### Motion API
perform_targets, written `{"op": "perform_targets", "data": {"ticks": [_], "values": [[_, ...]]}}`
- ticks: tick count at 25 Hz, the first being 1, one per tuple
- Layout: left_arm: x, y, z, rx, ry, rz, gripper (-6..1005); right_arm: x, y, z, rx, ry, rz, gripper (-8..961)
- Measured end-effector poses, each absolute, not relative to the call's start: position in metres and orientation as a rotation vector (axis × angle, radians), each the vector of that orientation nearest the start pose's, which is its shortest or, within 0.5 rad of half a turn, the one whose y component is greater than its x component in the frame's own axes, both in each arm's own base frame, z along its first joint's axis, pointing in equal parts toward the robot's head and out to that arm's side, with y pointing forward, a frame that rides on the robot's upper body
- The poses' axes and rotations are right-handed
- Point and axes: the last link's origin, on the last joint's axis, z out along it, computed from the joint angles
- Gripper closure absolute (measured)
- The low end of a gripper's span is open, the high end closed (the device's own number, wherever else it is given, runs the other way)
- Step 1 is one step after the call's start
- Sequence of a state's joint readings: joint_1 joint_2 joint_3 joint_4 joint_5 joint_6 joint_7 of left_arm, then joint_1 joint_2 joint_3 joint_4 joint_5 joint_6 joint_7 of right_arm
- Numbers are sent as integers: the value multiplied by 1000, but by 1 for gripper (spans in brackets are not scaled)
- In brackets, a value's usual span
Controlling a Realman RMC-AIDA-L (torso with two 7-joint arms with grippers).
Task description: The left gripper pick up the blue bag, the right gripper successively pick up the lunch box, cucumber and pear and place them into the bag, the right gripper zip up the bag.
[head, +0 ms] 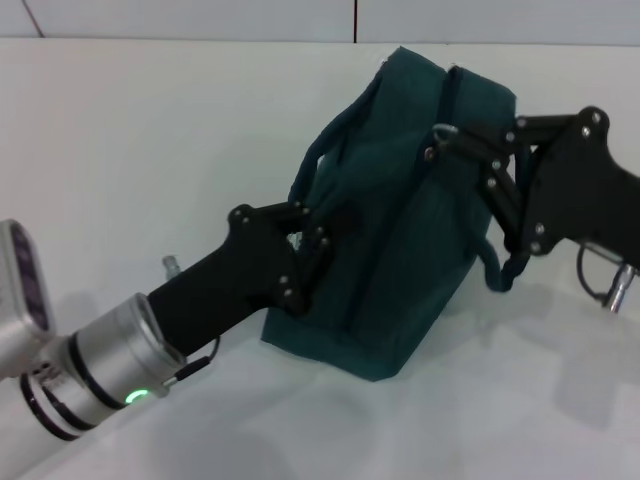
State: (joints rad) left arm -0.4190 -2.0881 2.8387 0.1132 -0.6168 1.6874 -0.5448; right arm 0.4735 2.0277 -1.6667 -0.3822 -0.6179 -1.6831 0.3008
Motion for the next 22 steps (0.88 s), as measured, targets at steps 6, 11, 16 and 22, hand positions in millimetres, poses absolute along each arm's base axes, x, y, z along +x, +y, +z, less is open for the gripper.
{"op": "perform_targets", "data": {"ticks": [6, 11, 16, 22], "values": [[-258, 243, -58, -2264, -379, -1321, 943, 192, 286, -32, -2238, -396, 1336, 938], [-265, 246, -53, -2264, -366, -1277, 949, 193, 290, -36, -2226, -278, 1340, 938], [-270, 245, -51, -2236, -338, -1244, 950, 201, 299, -32, -2209, -119, 1329, 938], [-273, 247, -49, -2249, -325, -1214, 949, 211, 300, -26, -2169, -51, 1326, 938]]}}
